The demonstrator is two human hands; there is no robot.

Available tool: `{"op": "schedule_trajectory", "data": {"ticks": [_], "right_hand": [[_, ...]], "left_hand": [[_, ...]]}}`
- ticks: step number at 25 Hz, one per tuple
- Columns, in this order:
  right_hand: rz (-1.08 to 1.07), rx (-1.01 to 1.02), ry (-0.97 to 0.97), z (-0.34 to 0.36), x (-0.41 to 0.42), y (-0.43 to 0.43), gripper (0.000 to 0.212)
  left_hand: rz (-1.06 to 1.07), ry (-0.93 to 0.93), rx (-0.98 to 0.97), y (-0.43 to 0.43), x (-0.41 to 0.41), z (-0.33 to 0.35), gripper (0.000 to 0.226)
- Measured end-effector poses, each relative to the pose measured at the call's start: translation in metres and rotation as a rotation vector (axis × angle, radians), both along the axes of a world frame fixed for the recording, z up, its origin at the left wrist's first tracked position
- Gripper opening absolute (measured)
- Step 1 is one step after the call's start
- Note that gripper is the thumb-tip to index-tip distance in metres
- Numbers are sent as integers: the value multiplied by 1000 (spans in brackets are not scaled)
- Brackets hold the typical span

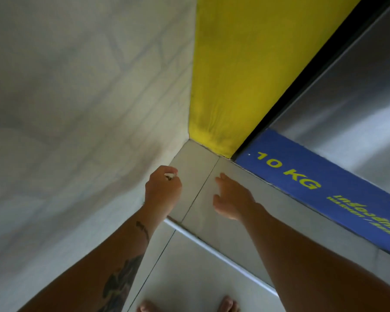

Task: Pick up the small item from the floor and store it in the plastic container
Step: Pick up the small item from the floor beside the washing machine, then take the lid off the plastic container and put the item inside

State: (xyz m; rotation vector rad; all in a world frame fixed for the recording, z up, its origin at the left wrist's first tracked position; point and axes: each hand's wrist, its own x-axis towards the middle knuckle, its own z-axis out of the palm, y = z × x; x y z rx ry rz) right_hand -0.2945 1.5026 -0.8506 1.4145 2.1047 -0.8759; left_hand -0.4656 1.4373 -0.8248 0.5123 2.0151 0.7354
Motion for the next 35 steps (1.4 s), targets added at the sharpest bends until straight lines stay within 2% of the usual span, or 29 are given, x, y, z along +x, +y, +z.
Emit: {"op": "schedule_trajectory", "data": {"ticks": [4,10,16,19,23,27,35], "right_hand": [[15,-28,10,119,-7,-32,58],[32,77,110,305,-15,-71,59],[74,234,243,432,11,-87,59],[169,277,270,477,28,-96,59],[314,326,338,529,45,-119,58],[486,408,396,573,53,-161,58],[786,430,453,650,31,-272,56]], "left_hand": [[1,-46,39,-26,8,113,39],[102,-215,99,-67,10,288,32],[188,-242,240,-118,26,418,29],[197,-142,325,-142,44,467,27],[201,99,376,-185,67,519,28],[223,386,328,-251,96,565,31],[290,734,134,-410,121,634,30]]}}
